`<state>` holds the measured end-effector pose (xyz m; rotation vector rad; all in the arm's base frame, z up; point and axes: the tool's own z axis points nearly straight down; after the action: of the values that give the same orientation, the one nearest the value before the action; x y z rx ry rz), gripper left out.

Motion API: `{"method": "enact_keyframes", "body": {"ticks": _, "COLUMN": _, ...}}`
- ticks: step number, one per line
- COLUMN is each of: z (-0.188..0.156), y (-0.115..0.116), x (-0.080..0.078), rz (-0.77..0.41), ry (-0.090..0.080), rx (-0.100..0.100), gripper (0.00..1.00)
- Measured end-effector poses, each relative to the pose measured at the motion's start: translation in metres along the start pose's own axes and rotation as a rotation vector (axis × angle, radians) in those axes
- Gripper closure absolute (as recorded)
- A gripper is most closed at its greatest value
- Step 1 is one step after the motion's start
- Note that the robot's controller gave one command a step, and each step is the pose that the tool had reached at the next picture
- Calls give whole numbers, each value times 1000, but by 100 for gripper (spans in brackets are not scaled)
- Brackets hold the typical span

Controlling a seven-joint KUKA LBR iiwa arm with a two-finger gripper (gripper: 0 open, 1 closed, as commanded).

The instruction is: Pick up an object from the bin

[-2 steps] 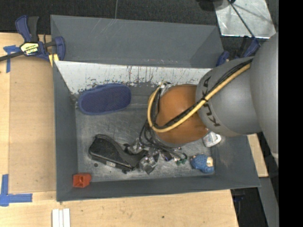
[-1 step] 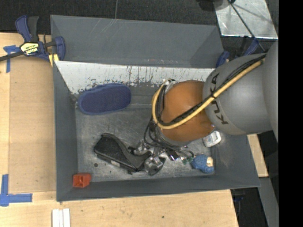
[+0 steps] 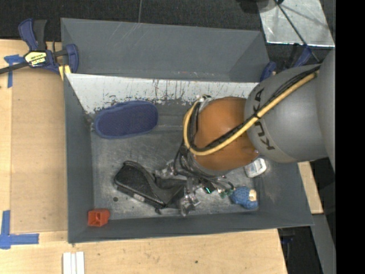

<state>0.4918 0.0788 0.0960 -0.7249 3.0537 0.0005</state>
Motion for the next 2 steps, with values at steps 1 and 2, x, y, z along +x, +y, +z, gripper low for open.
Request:
{"method": "enact_keyframes", "body": {"ticks": 1, "z": 22, "y": 7, "x": -4, "rz": -265, "ry": -6, "rx": 7, "gripper": 0}}
{"method": "enact_keyframes", "body": {"ticks": 2, "z": 19, "y": 9, "x": -8, "rz": -265, "ry": -20, "rx": 6, "gripper": 100}}
